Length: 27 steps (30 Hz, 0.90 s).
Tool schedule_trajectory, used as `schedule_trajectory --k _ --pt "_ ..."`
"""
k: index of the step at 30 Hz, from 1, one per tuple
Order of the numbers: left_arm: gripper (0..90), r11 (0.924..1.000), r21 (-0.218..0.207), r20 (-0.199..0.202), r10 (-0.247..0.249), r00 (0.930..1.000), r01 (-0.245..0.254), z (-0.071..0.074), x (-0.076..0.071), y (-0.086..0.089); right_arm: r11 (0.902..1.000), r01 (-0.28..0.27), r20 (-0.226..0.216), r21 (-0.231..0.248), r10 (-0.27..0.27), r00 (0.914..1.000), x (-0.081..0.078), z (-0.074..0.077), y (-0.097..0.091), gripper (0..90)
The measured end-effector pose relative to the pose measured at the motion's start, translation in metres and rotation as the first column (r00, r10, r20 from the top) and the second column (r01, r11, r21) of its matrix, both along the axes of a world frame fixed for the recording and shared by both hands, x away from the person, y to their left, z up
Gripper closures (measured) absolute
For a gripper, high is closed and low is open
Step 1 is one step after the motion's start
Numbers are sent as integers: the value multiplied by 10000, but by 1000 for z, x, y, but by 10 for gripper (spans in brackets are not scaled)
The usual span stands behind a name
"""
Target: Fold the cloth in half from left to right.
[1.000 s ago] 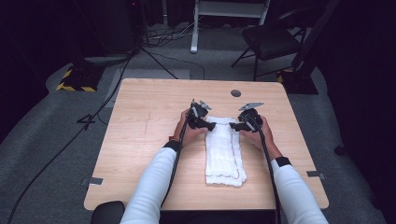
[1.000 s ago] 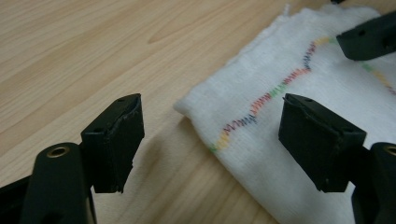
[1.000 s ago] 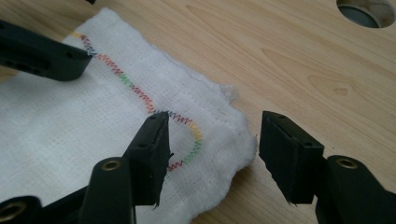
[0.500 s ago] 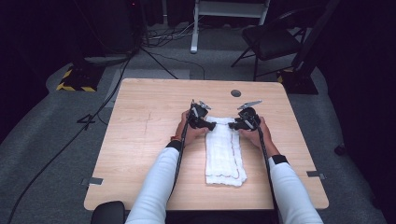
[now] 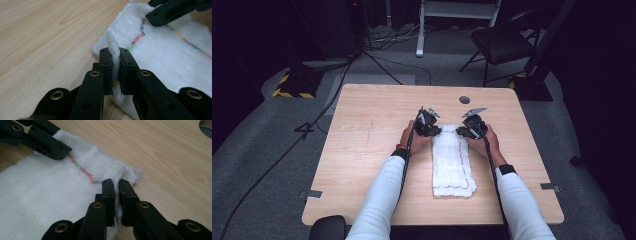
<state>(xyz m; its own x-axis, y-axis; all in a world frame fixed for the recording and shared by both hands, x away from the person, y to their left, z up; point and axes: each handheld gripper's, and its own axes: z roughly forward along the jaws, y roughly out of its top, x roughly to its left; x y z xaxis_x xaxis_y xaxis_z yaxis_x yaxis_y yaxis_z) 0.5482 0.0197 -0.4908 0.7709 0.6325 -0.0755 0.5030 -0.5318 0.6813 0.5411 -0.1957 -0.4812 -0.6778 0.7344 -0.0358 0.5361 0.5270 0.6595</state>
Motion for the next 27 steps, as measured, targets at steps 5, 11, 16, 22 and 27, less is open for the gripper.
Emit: schedule_trajectory --k 5,11,16,22,27 --pt "836 10000 -46 411 76 9991 -74 7 1 3 9997 28 470 246 -40 9989 0 6 0 850" --pt "838 9995 -300 916 -2 9958 30 23 -1 8 9988 22 988 497 -71 9951 -4 18 -1 851" --pt "840 9992 -344 1177 -173 9929 215 36 -7 12 9967 -176 1316 791 70 9913 -9 31 -2 851" --pt "841 9927 -947 1523 -596 9865 746 52 -25 21 9914 -680 1728 1114 481 9838 -26 45 -8 851" --pt "841 9817 -1343 1884 -1082 9761 1347 56 -50 30 9826 -1174 1876 1439 894 9782 -40 48 -15 851"
